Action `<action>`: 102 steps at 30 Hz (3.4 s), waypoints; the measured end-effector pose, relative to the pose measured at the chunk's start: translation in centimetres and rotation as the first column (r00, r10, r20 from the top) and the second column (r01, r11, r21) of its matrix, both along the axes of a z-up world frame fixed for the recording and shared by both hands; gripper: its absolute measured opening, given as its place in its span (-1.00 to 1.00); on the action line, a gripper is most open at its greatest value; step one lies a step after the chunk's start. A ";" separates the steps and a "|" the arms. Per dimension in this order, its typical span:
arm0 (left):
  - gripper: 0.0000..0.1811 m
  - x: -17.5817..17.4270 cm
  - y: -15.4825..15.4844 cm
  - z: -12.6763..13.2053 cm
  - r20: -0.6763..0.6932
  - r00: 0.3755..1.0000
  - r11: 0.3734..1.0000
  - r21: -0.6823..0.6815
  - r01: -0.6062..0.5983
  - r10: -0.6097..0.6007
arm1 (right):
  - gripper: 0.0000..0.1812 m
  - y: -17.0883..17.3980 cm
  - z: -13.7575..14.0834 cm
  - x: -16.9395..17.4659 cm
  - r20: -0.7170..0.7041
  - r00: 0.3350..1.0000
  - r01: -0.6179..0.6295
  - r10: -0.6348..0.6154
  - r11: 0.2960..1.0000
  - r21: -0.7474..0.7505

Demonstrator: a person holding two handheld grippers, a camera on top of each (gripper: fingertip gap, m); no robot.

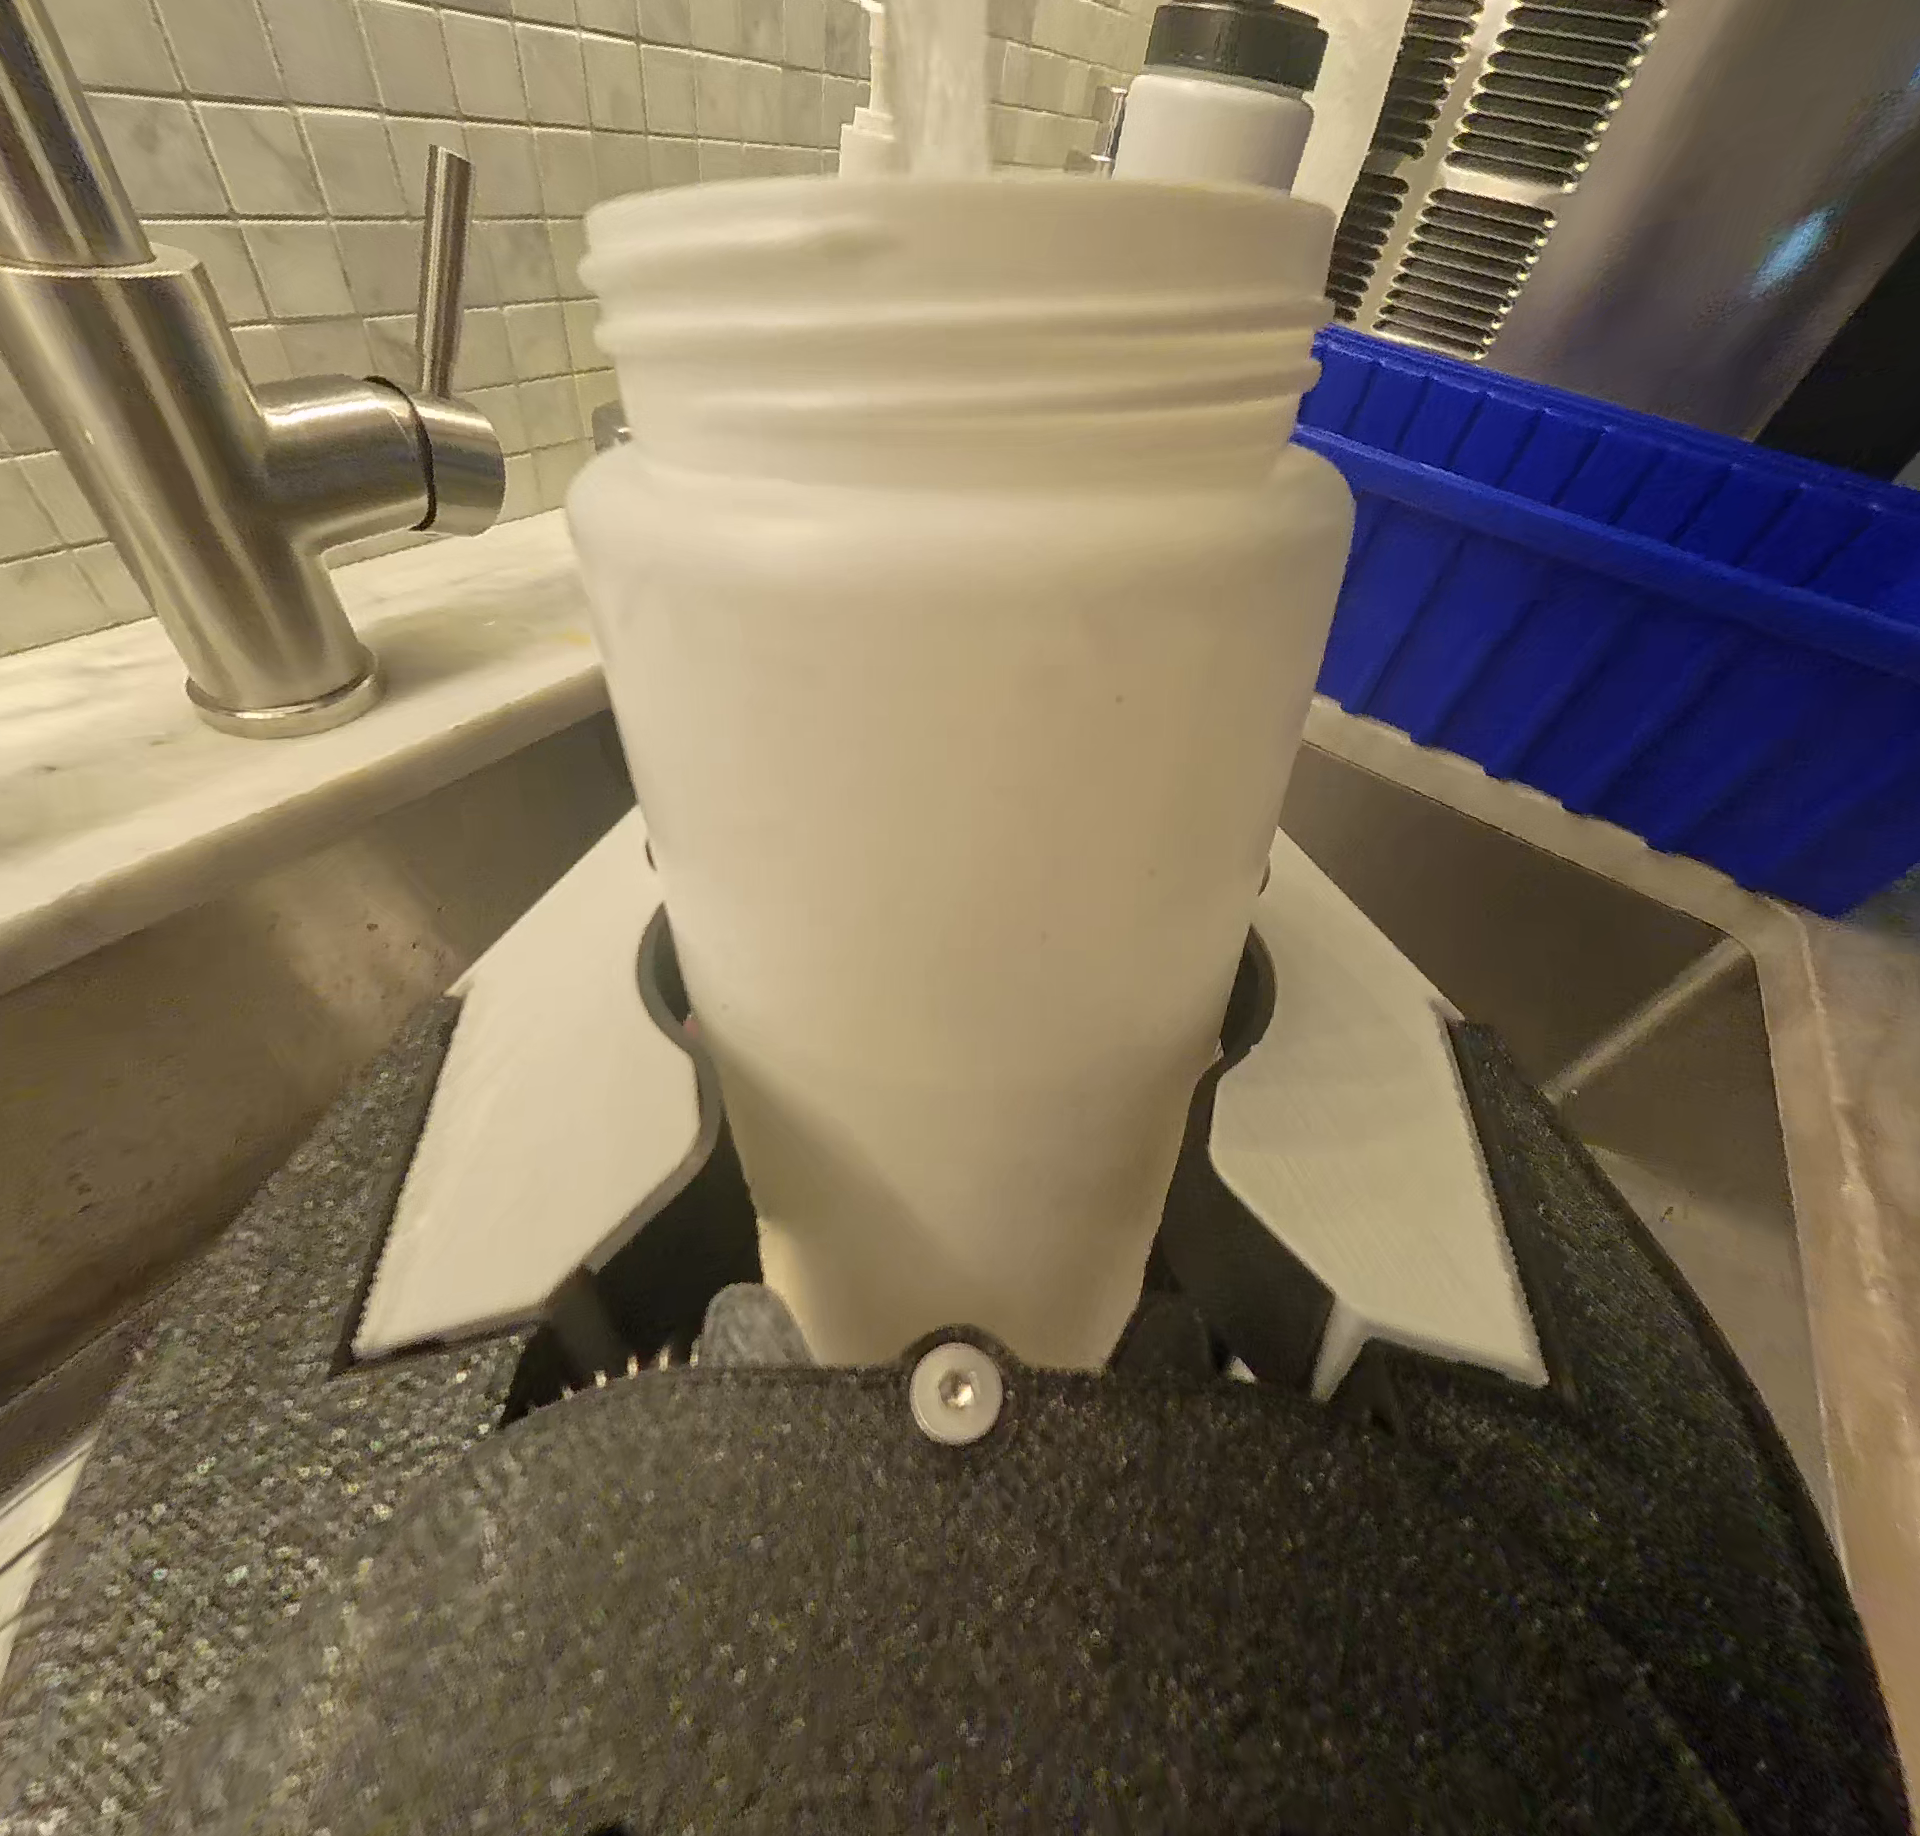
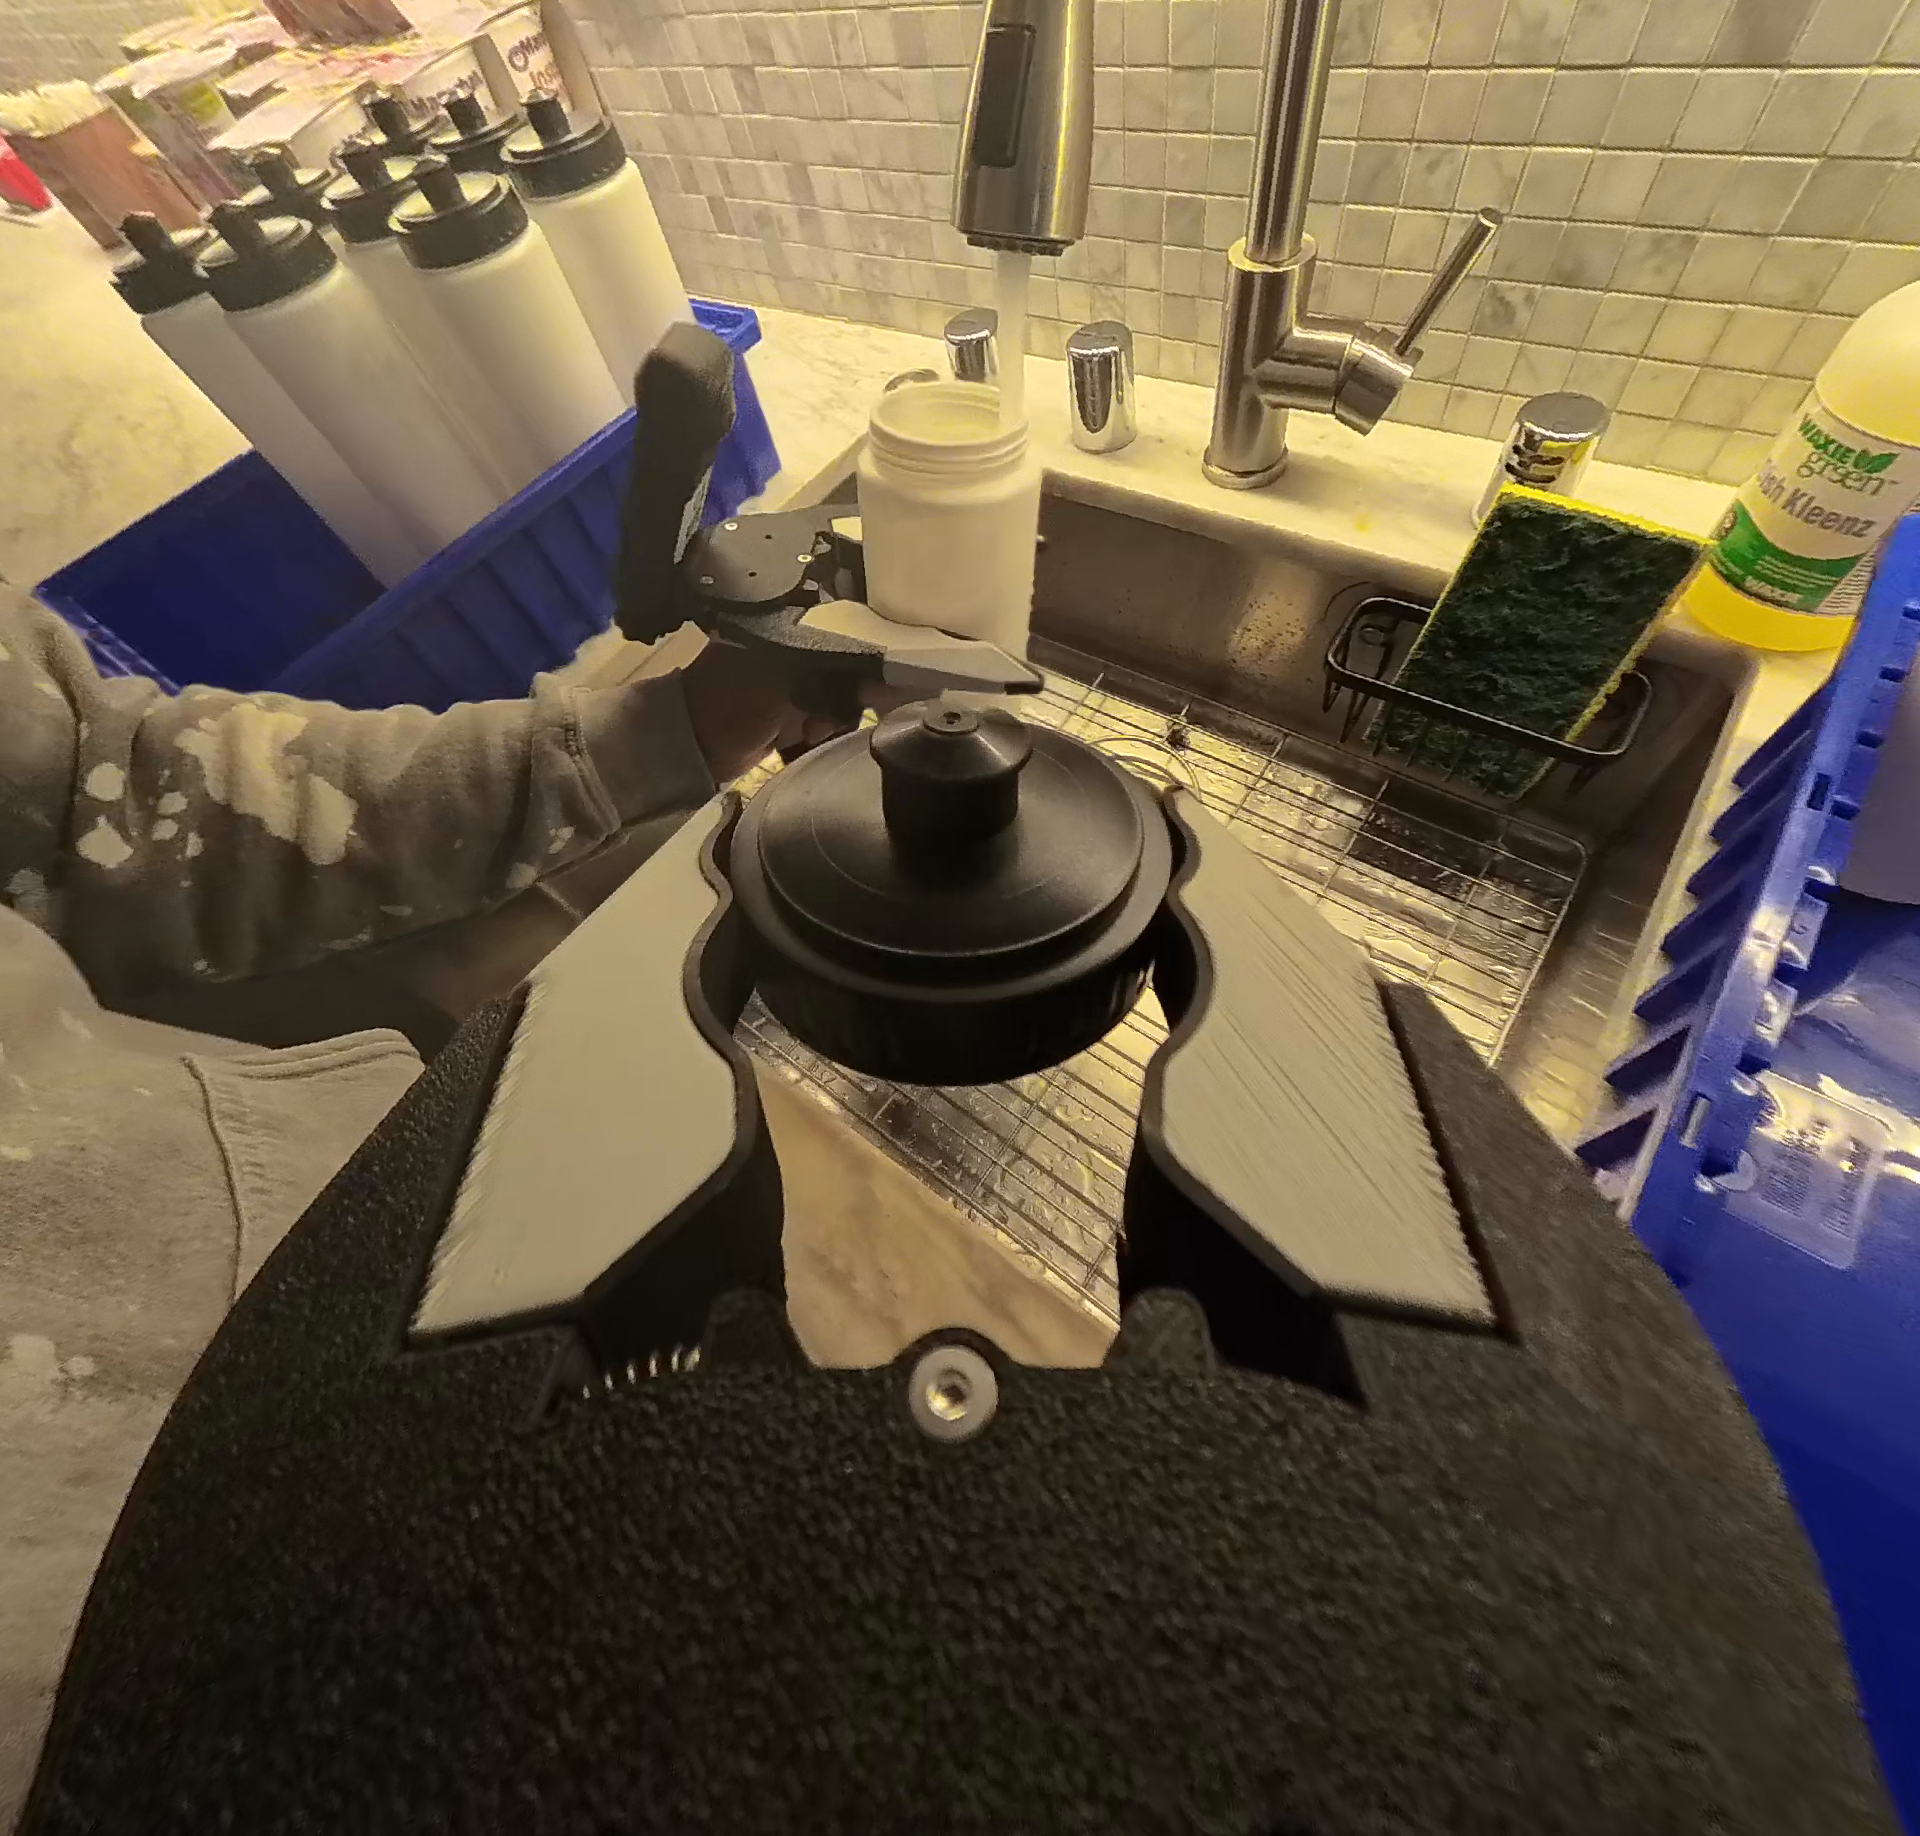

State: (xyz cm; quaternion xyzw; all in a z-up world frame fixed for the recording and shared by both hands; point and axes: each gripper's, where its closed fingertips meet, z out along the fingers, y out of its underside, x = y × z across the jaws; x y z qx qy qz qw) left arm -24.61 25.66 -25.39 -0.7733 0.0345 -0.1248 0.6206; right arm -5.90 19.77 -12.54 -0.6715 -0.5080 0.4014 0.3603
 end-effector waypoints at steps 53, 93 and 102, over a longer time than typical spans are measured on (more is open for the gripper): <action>0.15 17.4 -13.7 3.4 -0.066 0.998 0.994 0.107 0.010 -0.003 | -0.14 -12.6 -0.2 -2.9 -0.046 0.775 -0.630 0.630 0.776 0.007; 0.16 17.7 -14.7 2.2 -0.074 0.997 0.998 -0.041 -0.036 0.033 | -0.13 -15.3 -1.7 -5.3 -0.334 0.719 -0.557 0.609 0.793 0.246; 0.10 17.1 -14.3 2.2 -0.088 0.991 0.994 -0.036 -0.104 0.100 | -0.10 -13.4 -2.3 -5.5 -0.320 0.913 -0.188 0.254 0.957 0.222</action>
